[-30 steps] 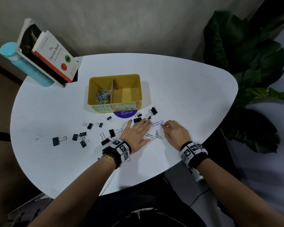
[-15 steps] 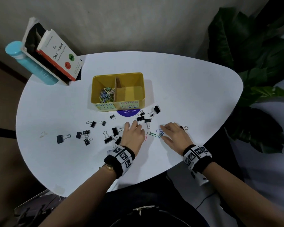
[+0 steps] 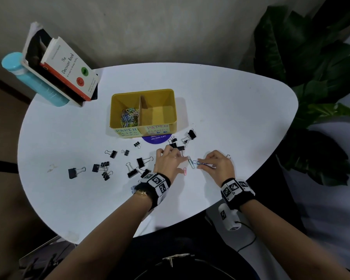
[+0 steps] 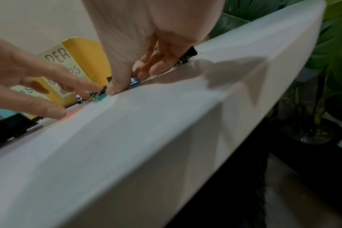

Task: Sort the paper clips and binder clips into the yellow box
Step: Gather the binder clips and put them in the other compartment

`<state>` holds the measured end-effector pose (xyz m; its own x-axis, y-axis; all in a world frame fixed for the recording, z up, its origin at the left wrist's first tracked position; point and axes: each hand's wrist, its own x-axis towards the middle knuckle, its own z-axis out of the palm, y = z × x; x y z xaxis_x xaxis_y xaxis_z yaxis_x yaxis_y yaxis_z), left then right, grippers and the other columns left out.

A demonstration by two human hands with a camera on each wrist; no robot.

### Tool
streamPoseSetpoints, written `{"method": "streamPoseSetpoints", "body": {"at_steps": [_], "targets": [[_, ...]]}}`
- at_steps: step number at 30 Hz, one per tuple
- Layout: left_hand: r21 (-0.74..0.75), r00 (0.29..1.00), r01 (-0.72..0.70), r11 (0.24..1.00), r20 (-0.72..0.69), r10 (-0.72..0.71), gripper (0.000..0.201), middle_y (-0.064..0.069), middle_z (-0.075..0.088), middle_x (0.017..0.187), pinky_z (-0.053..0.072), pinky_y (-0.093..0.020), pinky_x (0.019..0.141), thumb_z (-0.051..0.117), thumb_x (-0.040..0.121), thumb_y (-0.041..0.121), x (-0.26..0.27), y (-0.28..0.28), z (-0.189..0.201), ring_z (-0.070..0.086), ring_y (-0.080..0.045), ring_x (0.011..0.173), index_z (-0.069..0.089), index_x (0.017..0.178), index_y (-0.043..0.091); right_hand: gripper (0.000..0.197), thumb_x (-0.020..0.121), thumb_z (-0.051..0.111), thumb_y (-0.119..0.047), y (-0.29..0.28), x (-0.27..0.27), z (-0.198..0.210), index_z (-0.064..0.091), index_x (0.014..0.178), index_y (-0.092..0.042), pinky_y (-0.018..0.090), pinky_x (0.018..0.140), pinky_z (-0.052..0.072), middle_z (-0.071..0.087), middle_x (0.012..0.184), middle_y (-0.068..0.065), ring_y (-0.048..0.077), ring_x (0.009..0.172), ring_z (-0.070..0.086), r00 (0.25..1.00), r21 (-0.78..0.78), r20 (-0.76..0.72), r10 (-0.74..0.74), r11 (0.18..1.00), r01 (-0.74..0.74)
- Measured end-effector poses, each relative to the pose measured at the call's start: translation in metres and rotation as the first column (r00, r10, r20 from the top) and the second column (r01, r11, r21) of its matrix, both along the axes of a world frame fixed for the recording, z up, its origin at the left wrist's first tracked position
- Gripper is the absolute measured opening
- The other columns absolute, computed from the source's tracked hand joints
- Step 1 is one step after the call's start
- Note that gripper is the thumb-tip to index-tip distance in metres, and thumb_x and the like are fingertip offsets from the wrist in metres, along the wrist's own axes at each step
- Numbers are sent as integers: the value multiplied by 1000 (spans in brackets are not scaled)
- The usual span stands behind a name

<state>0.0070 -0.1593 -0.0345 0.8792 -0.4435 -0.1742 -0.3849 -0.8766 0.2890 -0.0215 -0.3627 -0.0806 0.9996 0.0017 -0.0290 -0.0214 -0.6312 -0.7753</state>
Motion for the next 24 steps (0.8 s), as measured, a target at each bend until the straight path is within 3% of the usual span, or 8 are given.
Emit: {"method": "streamPoseSetpoints", "body": {"at_steps": [2, 5, 8, 11, 13, 15, 19, 24], "targets": [[-24, 999, 51, 998, 2, -51, 40, -3, 61, 104, 25, -37, 80, 75, 69, 37, 3, -3, -4, 48, -28, 102, 66, 108, 30, 21, 68, 83, -26, 0, 0, 0, 78, 88, -22, 20, 60, 42, 59, 83, -6, 7, 71, 54, 1000, 14, -4, -25, 1000, 25], [7, 991, 133, 991, -3, -133, 33, -1, 62, 96, 22, -31, 72, 79, 66, 36, 0, -8, -13, 44, -21, 95, 68, 97, 32, 18, 70, 81, -24, 1, -2, 0, 78, 87, -20, 26, 60, 46, 59, 83, -4, 11, 70, 54, 999, -4, 22, -25, 1000, 25], [-87, 995, 97, 992, 40, -94, 26, 0, 64, 86, 28, -30, 71, 84, 62, 29, -4, -11, -17, 52, -21, 88, 72, 86, 27, 15, 72, 80, -22, 2, -4, 1, 77, 87, -21, 26, 60, 47, 60, 82, -3, 11, 69, 54, 999, -5, 35, -37, 999, 38], [-171, 998, 42, 984, 44, -35, 20, -2, 64, 92, 40, -32, 70, 81, 65, 26, -4, -9, -17, 39, -16, 93, 73, 84, 22, 13, 73, 80, -23, 1, -4, 2, 78, 86, -22, 21, 59, 45, 59, 81, -5, 10, 68, 53, 998, 4, 26, -50, 999, 50], [-227, 1000, 6, 974, 17, -3, 6, -2, 65, 97, 30, -29, 75, 78, 71, 23, -4, -8, -18, 36, -14, 96, 74, 75, 22, 12, 73, 80, -23, 0, -4, 2, 78, 85, -22, 23, 57, 45, 57, 80, -8, 9, 66, 52, 998, -9, 30, -46, 999, 46], [-271, 1000, -23, 962, -20, 18, 8, -4, 67, 89, 22, -24, 69, 79, 67, 14, -6, -8, -22, 43, -14, 92, 73, 64, 19, 12, 73, 80, -23, -1, -4, 1, 78, 85, -23, 24, 56, 44, 56, 80, -10, 4, 65, 50, 999, -24, 40, -37, 999, 38], [-319, 976, -181, 930, -174, 130, 4, -4, 65, 90, 41, -25, 74, 73, 76, 10, -9, -10, -17, 58, -16, 89, 73, 73, 12, 11, 73, 80, -24, -3, -3, -1, 77, 85, -23, 19, 57, 41, 55, 79, -11, 1, 65, 50, 998, -30, 35, -44, 999, 45], [-305, 982, -160, 939, -142, 121, 5, -5, 62, 76, 40, -25, 63, 75, 74, 11, -9, -6, -15, 58, -20, 75, 70, 72, 13, 7, 75, 77, -25, -1, -4, -1, 75, 81, -23, 29, 56, 48, 59, 82, -7, 13, 71, 60, 999, -38, 14, -37, 999, 37]]}}
